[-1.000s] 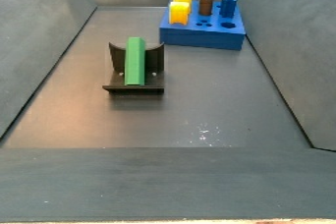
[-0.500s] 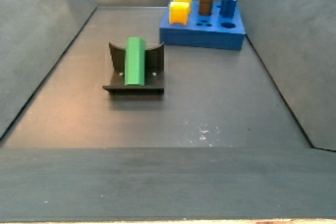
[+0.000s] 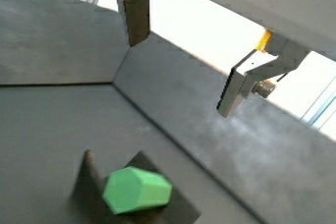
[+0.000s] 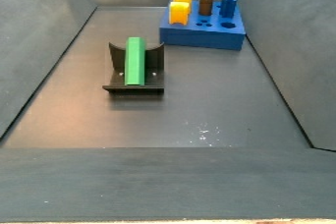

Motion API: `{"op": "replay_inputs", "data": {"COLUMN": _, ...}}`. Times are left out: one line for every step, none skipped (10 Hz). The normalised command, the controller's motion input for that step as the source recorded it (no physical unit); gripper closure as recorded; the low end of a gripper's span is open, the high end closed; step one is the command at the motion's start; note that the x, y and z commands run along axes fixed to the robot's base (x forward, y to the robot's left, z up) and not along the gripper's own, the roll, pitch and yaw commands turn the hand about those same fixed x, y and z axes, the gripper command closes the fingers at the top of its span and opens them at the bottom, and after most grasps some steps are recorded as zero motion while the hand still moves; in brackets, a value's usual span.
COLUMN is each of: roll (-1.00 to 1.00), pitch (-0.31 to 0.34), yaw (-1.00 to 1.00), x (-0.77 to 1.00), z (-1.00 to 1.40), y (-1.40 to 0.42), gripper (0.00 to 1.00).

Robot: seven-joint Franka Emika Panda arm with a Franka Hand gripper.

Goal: Pick up the hexagon object. Move up. Place the hexagon object on the fixture. Regrasp the hexagon object. Move to above the board. Insert the hexagon object.
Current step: Regrasp the hexagon object.

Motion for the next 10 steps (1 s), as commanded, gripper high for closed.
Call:
{"op": "replay_inputs", "data": {"roll": 1.0, "pitch": 0.113, "yaw": 0.09, "x": 0.09, "z": -0.02, "y": -0.04, "gripper": 0.0}}
{"op": "replay_inputs", "data": {"roll": 0.86, "pitch": 0.136, "yaw": 0.11, "x": 0.1, "z": -0.02, "y": -0.04, "gripper": 0.0}}
{"op": "replay_inputs", "data": {"roll": 0.67, "pitch": 0.135, "yaw": 0.12, "x": 0.1, "z": -0.01, "y": -0.04, "gripper": 0.0}}
{"op": "replay_inputs", "data": {"roll": 0.49, "pitch": 0.126, "yaw": 0.14, "x": 0.1, "z": -0.02, "y": -0.04, "gripper": 0.0}}
{"op": "replay_inputs", "data": {"roll": 0.33, "pitch": 0.114, "yaw": 0.15, "x": 0.1, "z": -0.02, "y": -0.04, "gripper": 0.0}}
{"op": "replay_inputs", "data": {"roll": 0.22, "pitch": 0.079, "yaw": 0.17, "x": 0.08, "z": -0.01, "y": -0.03, "gripper": 0.0}}
{"op": "replay_inputs", "data": {"roll": 0.23, "pitch": 0.153, "yaw": 0.16, "x": 0.03, "z": -1.0, "y": 0.07, "gripper": 0.0}}
{"op": "replay_inputs", "data": {"roll": 0.22, "pitch": 0.14, "yaw": 0.16, "x": 0.03, "z": -1.0, "y": 0.07, "gripper": 0.0}}
{"op": "replay_inputs", "data": {"roll": 0.19, "pitch": 0.086, "yaw": 0.18, "x": 0.05, "z": -1.0, "y": 0.06, "gripper": 0.0}}
{"op": "replay_inputs", "data": {"roll": 0.16, "pitch": 0.054, "yaw": 0.19, "x": 0.06, "z": -1.0, "y": 0.05, "gripper": 0.0}}
